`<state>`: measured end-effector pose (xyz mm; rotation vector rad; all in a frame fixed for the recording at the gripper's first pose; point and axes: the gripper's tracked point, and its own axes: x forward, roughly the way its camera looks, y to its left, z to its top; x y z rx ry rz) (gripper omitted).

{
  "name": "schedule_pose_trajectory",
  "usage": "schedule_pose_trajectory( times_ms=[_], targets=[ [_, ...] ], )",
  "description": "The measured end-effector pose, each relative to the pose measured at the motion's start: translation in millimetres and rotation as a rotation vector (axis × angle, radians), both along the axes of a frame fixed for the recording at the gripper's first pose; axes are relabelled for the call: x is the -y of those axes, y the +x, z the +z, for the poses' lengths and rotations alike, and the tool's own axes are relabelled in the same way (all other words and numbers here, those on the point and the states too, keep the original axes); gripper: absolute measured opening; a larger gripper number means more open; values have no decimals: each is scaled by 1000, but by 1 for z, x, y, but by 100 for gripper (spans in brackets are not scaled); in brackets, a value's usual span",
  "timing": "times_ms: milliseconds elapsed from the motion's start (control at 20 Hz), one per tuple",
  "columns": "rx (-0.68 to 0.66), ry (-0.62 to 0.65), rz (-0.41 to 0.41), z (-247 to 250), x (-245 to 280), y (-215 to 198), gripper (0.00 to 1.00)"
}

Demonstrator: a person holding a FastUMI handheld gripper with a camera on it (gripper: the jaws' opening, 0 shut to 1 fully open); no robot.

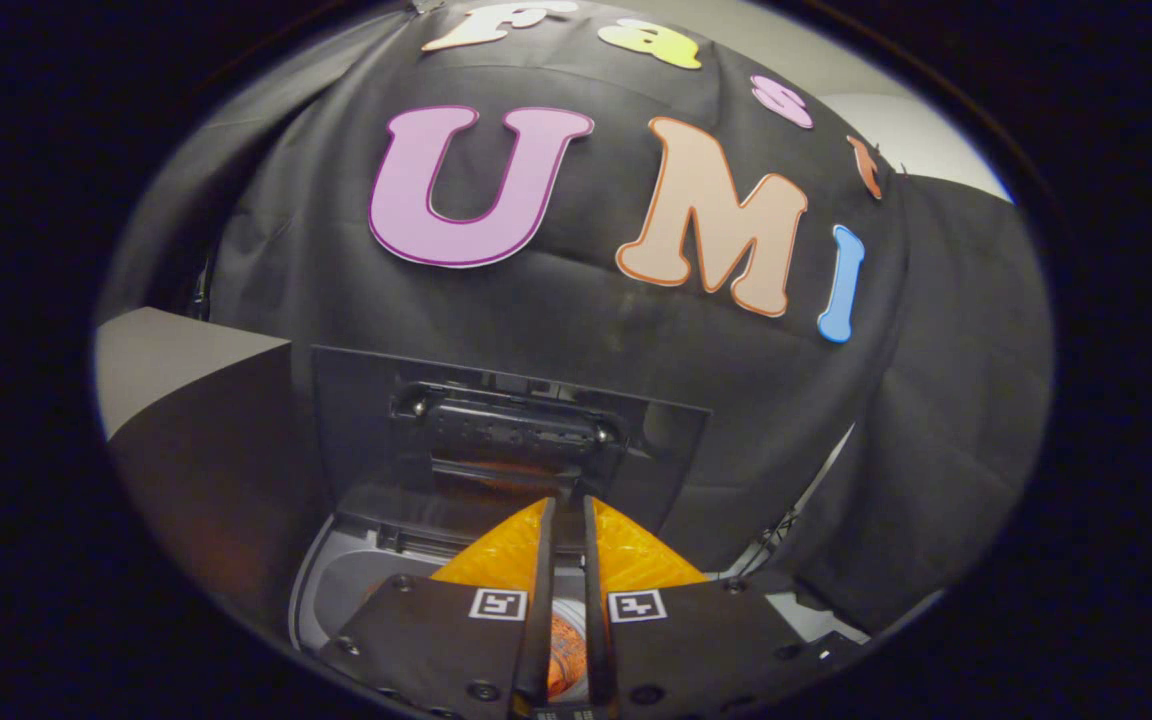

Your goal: Put the clothes into the washing machine and then close the washing machine lid.

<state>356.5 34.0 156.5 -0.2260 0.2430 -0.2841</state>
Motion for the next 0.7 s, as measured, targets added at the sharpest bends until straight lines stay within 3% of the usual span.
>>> schedule_pose_trajectory(
  times_ms=[100,350,600,700],
  targets=[
    [12,20,23,4,-9,3,15],
    [51,73,77,11,-31,32,49],
    [130,89,78,38,-42,66,83],
    [145,72,72,45,-42,84,87]
  ],
)
